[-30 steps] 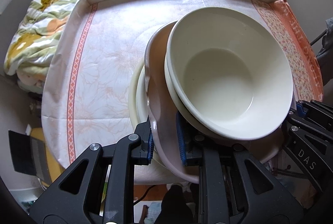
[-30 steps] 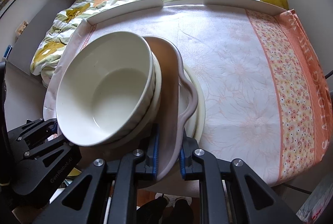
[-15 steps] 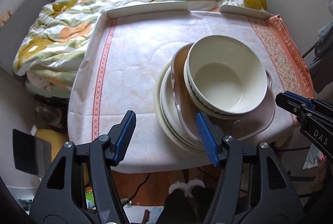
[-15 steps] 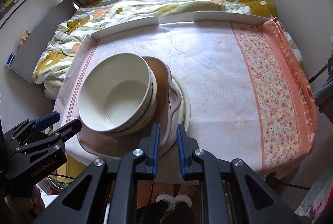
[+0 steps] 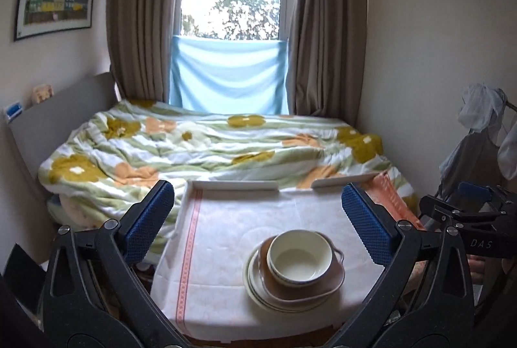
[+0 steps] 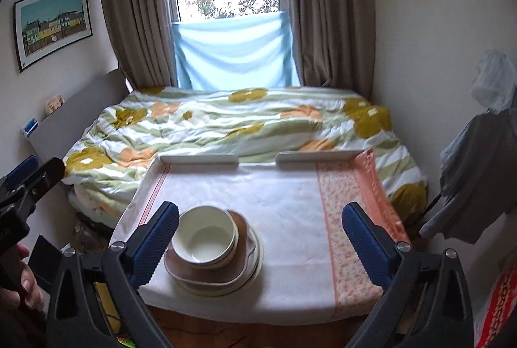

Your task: Organize plates and bowls

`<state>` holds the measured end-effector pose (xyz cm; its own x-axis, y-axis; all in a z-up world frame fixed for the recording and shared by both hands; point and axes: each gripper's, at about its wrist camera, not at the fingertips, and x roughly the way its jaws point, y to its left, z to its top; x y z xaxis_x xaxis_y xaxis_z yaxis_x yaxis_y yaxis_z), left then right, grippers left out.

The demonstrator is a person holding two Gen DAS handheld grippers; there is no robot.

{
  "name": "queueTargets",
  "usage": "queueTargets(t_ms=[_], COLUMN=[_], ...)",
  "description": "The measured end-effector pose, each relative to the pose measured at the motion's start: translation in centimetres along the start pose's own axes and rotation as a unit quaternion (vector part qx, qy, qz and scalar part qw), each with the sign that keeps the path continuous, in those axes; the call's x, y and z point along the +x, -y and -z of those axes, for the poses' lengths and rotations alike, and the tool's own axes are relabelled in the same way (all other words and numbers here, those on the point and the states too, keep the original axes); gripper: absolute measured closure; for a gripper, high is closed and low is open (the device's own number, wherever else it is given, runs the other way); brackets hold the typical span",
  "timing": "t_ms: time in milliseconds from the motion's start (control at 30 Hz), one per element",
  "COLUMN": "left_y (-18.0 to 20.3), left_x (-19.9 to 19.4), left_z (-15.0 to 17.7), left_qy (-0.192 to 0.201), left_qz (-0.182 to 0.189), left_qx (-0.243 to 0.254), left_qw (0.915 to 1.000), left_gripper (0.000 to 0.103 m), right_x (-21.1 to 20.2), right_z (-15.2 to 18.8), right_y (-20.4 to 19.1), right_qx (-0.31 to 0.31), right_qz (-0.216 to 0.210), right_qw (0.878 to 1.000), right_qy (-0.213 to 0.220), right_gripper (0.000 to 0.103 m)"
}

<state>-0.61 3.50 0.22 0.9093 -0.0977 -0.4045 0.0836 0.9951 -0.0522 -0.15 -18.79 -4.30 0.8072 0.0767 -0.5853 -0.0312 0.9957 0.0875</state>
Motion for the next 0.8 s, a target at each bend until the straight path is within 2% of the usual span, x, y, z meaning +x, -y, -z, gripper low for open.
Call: queueTargets(t_ms=[233, 467, 800], left_y=[0.9, 1.6, 1.8], left_x=[-2.2, -2.9, -3.0], left_z=[-0.8, 0.1, 0.2], left_qy=[0.033, 0.046, 0.048], left_qz=[-0.007, -0.012, -0.016], left_qx=[0.017, 0.03, 0.033], left_qw=[0.9993, 0.9984, 0.9982], left_gripper=[0.0, 0.0, 0.0], right_x=[-4.0, -4.5, -4.2], right_z=[-1.2, -0.8, -0.8], right_y=[0.2, 0.3, 0.1], right_qx=[-0.002, -0.002, -0.004], right_qz=[0.022, 0.023, 0.022], right_qw=[0.997, 0.995, 0.995], right_qy=[0.077, 0.098, 0.098], right_gripper=[0.002, 0.002, 0.002])
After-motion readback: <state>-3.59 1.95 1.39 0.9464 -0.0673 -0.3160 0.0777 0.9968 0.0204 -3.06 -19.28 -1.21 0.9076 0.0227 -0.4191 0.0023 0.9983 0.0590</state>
